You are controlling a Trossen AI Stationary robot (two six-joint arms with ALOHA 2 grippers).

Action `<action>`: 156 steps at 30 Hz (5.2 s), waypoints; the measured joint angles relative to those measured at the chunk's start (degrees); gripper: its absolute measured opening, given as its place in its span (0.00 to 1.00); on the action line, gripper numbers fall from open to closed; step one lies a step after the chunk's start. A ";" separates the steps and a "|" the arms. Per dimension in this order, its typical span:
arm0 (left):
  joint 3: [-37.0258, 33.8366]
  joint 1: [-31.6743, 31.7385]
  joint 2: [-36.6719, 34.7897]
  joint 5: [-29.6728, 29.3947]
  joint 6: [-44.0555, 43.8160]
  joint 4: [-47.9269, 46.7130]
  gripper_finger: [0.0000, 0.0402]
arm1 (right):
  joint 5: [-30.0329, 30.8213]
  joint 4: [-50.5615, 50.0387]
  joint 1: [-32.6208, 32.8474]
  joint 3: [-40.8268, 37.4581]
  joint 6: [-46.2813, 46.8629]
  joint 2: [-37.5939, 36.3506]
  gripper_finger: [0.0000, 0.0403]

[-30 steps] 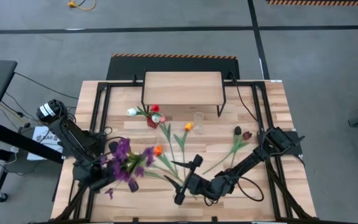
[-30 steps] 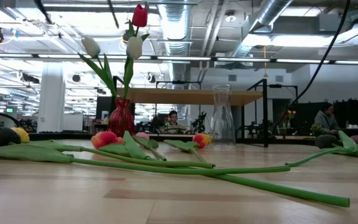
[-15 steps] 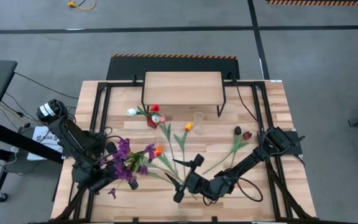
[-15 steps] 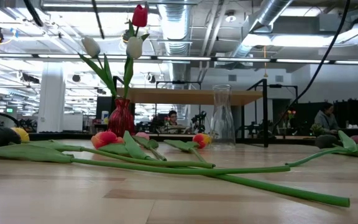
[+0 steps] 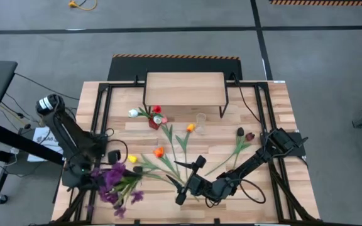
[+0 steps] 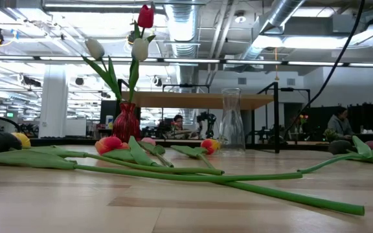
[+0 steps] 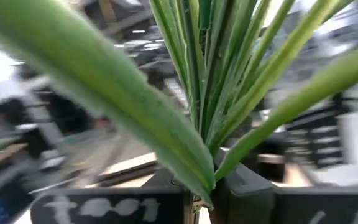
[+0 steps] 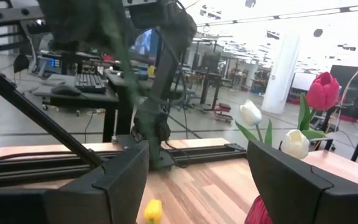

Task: Pick and place flowers into a vace then onto a shelf
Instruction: Put the purple flowers into the red flower vase

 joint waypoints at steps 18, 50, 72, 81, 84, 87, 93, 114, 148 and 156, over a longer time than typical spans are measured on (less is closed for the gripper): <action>0.00 11.00 -5.49 39.30 -13.69 -16.13 0.00 | -0.62 -1.76 -0.02 0.01 0.98 0.00 0.66; 0.00 12.99 -4.42 34.69 -24.36 -27.37 0.00 | -17.94 -34.86 -1.95 18.56 -1.95 0.00 0.66; -0.04 33.44 -11.50 36.29 -21.06 -41.24 0.00 | -19.47 -68.54 -0.28 18.53 11.61 -3.06 0.66; -0.31 33.94 -20.55 19.01 -19.43 -44.29 0.00 | -19.39 -68.84 1.87 18.53 18.21 -3.10 0.66; -1.71 33.99 -21.72 10.06 -21.03 -44.13 0.00 | -19.35 -68.84 2.67 18.53 19.93 -3.10 0.66; -3.25 34.13 -21.90 4.55 -23.04 -42.81 0.00 | -19.37 -68.86 3.21 18.53 21.99 -3.10 0.66; -6.86 35.31 -21.38 0.22 -23.20 -32.63 0.00 | -19.35 -68.88 3.84 18.53 25.07 -3.10 0.66; -14.15 42.66 -21.36 -0.09 -27.32 -22.79 0.00 | -19.30 -70.13 5.18 17.96 27.58 -3.06 0.66; -15.47 48.72 -12.20 4.95 -29.85 -16.98 0.01 | -18.97 -70.32 5.40 17.35 27.62 -3.02 0.66; -15.47 48.76 -12.20 7.47 -31.30 -17.23 0.05 | -18.97 -70.30 5.99 17.35 28.06 -3.02 0.66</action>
